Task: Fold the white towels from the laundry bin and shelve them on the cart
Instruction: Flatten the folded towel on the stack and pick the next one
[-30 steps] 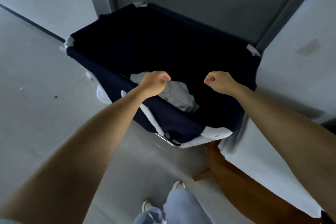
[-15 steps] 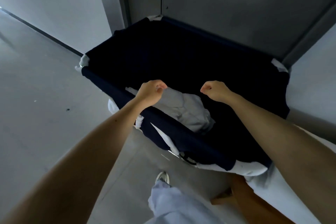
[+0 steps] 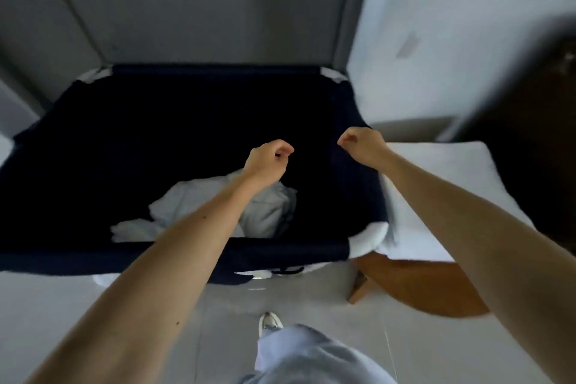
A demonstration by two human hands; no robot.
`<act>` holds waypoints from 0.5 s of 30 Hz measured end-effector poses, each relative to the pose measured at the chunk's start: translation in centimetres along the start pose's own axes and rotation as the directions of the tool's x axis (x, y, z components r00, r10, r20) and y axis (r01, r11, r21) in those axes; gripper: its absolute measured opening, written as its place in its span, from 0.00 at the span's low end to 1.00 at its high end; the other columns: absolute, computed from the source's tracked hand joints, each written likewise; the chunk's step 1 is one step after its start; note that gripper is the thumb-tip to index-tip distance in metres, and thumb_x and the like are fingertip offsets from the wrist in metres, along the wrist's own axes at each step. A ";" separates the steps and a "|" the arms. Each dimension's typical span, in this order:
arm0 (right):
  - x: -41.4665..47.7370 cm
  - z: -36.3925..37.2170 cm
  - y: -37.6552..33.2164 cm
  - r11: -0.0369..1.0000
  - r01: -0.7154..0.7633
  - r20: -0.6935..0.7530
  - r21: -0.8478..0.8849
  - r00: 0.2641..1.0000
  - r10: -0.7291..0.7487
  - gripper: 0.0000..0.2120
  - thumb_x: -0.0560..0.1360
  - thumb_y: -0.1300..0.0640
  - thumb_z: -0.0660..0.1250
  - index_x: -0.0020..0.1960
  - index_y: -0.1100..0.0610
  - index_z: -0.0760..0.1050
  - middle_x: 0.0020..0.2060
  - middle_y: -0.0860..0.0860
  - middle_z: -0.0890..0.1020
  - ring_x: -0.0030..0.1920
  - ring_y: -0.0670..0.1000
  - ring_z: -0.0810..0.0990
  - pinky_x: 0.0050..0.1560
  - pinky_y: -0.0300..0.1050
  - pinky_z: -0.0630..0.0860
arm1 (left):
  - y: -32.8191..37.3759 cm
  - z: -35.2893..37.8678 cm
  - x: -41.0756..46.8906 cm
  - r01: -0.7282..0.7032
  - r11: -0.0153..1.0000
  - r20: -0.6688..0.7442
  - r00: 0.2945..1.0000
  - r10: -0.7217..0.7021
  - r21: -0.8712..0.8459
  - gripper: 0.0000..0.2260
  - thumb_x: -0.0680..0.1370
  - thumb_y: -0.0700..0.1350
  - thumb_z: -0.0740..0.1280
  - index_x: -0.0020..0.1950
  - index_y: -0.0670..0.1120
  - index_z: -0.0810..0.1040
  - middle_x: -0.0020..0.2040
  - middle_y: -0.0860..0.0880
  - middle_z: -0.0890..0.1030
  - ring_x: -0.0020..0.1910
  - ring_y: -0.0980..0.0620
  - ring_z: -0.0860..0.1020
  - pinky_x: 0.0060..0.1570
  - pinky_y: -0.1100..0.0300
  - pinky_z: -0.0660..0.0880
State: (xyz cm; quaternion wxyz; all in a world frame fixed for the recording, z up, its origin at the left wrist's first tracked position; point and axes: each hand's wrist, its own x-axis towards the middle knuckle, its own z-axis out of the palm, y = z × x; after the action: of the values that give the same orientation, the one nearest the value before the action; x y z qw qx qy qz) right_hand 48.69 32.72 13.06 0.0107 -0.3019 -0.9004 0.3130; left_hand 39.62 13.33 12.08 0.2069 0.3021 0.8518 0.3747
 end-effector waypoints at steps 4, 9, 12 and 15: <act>-6.2 -3.2 5.7 0.953 -0.302 -0.116 -0.038 0.948 0.296 0.15 0.79 0.61 0.55 0.60 0.61 0.76 0.60 0.57 0.77 0.62 0.58 0.74 0.62 0.46 0.70 | 4.3 5.8 -1.1 -0.132 0.990 0.150 0.979 0.138 -0.046 0.11 0.81 0.40 0.58 0.57 0.49 0.77 0.56 0.52 0.78 0.48 0.56 0.78 0.45 0.66 0.72; -14.0 -5.4 10.4 0.895 -0.432 -0.125 -0.113 0.900 0.418 0.16 0.80 0.61 0.56 0.65 0.62 0.73 0.64 0.58 0.75 0.65 0.57 0.72 0.61 0.44 0.68 | 8.6 11.8 -4.8 -0.271 0.958 0.284 0.915 0.286 -0.095 0.11 0.80 0.39 0.58 0.59 0.45 0.77 0.58 0.49 0.79 0.56 0.51 0.78 0.56 0.62 0.73; -17.3 -5.8 12.0 0.865 -0.454 -0.138 -0.212 0.890 0.434 0.17 0.81 0.60 0.52 0.68 0.60 0.69 0.67 0.58 0.71 0.65 0.58 0.71 0.62 0.44 0.68 | 9.6 13.9 -6.6 -0.295 0.954 0.314 0.902 0.298 -0.056 0.12 0.81 0.39 0.58 0.62 0.45 0.76 0.61 0.50 0.78 0.60 0.52 0.75 0.49 0.74 0.65; -19.3 -6.0 14.2 0.853 -0.445 -0.131 -0.273 0.896 0.425 0.17 0.81 0.60 0.51 0.66 0.61 0.70 0.63 0.59 0.74 0.61 0.58 0.73 0.60 0.46 0.70 | 9.9 15.6 -7.5 -0.288 0.958 0.336 0.900 0.277 -0.018 0.13 0.80 0.39 0.58 0.62 0.45 0.75 0.62 0.49 0.78 0.61 0.52 0.74 0.48 0.73 0.64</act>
State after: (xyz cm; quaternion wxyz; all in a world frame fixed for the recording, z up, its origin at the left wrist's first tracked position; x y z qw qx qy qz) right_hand 73.35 34.31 13.09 -0.0760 -0.5059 -0.8445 0.1587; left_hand 57.73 21.65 10.73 0.2876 0.4848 0.7571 0.3301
